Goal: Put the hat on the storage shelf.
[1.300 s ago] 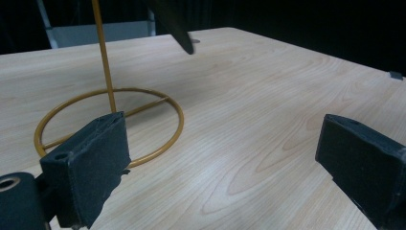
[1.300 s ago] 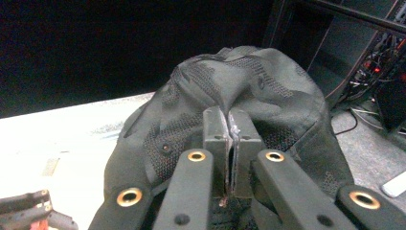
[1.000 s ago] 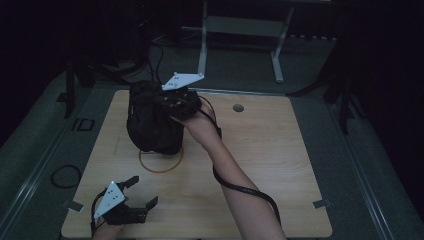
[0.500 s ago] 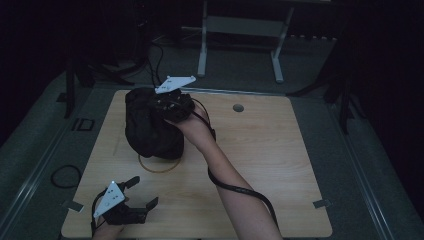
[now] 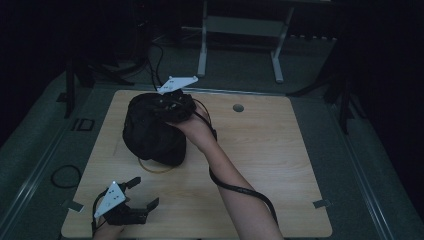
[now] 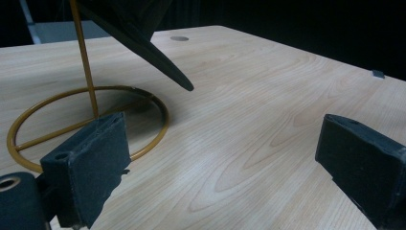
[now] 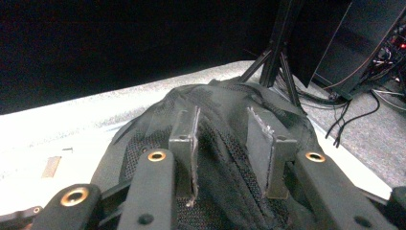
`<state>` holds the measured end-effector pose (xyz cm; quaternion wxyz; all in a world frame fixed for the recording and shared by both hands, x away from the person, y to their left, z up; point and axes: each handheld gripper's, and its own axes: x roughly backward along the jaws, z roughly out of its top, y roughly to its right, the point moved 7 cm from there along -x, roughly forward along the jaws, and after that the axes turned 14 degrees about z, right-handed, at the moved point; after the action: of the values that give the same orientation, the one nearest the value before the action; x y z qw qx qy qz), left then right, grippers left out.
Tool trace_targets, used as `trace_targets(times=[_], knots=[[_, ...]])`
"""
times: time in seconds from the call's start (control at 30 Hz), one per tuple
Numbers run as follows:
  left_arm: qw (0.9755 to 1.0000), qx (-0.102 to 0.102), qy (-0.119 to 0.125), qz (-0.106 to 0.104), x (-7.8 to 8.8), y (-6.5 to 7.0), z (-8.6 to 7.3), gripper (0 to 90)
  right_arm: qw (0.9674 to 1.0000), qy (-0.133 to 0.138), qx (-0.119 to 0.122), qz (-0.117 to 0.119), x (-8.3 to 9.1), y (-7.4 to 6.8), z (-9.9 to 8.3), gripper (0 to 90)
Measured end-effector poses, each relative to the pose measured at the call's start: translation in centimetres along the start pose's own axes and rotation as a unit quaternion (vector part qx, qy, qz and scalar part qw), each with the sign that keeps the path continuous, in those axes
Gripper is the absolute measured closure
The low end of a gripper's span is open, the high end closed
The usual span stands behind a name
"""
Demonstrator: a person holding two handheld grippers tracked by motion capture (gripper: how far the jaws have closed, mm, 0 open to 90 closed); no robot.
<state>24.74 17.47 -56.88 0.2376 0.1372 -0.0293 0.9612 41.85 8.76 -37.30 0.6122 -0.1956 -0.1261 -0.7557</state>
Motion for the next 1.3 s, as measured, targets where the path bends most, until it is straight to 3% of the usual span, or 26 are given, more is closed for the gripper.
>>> trace_targets(times=[0.73,1.0,1.3], knots=[[1.0,0.003,0.0,-0.003,-0.1,0.2,0.0,4.8,0.9999,0.011,-0.007,-0.004,1.6,0.2,-0.4,56.7],[1.0,0.007,0.001,-0.001,-0.1,0.1,0.1,4.8,0.9998,0.016,-0.01,-0.01,2.6,0.3,-0.9,40.3],[1.0,0.004,-0.003,-0.001,-0.3,0.2,0.0,4.8,0.9986,0.037,-0.032,0.021,4.1,0.4,-2.8,18.6]])
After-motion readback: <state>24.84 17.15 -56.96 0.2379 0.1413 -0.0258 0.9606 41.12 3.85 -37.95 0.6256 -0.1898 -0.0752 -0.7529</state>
